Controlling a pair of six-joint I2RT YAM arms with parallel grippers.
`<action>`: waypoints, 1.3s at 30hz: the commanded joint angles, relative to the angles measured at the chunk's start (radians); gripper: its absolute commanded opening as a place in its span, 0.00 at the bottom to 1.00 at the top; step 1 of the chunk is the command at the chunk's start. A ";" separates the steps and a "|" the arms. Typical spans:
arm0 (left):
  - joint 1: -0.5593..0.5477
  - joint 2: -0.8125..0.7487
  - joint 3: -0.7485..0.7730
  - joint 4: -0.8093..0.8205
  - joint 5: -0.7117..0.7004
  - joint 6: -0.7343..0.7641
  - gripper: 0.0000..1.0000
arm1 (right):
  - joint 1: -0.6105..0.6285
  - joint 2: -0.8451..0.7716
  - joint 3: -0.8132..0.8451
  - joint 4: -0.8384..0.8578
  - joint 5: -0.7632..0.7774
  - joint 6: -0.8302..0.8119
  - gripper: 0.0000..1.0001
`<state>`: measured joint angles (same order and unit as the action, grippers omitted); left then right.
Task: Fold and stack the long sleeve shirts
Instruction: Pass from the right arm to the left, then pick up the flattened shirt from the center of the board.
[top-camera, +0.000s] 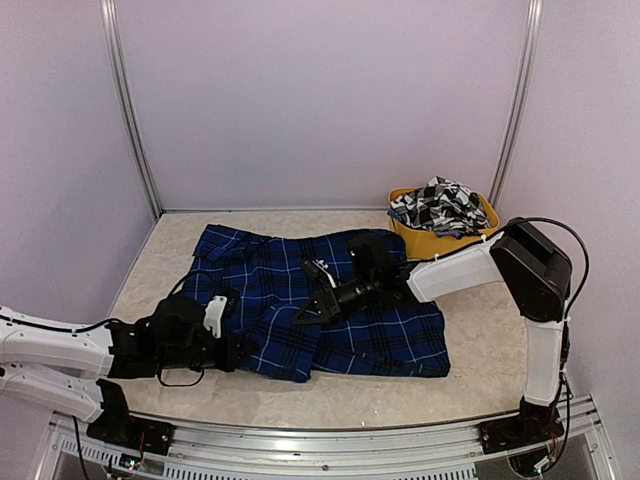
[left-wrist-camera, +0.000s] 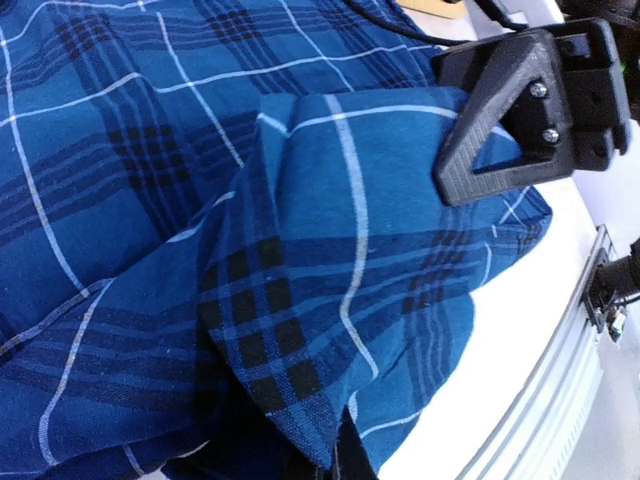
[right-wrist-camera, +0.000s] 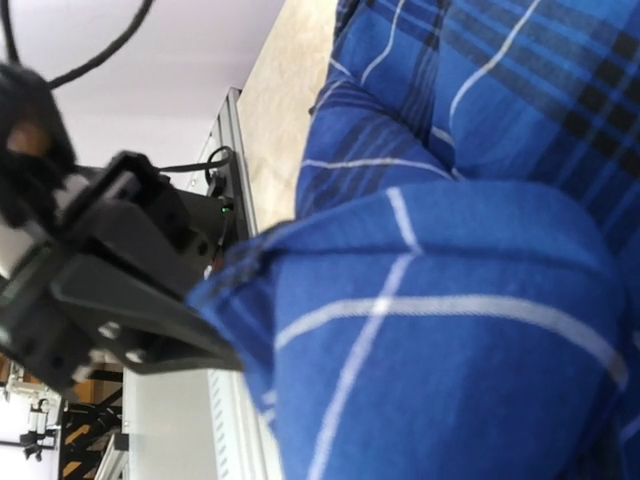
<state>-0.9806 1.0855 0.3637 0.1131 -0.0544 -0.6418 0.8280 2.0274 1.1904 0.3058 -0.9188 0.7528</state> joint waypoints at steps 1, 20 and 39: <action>0.021 -0.070 0.018 0.050 0.048 0.020 0.00 | -0.012 0.011 0.014 0.013 -0.011 -0.019 0.12; 0.352 -0.126 0.507 -0.242 0.111 0.041 0.00 | -0.129 -0.550 -0.228 -0.617 0.519 -0.398 0.76; 0.370 -0.087 0.560 -0.266 0.170 0.056 0.00 | -0.275 -0.579 -0.312 -0.673 0.773 -0.448 0.80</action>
<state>-0.6174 0.9989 0.8986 -0.1551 0.1013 -0.5999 0.6125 1.3865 0.8879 -0.4019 -0.1768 0.3298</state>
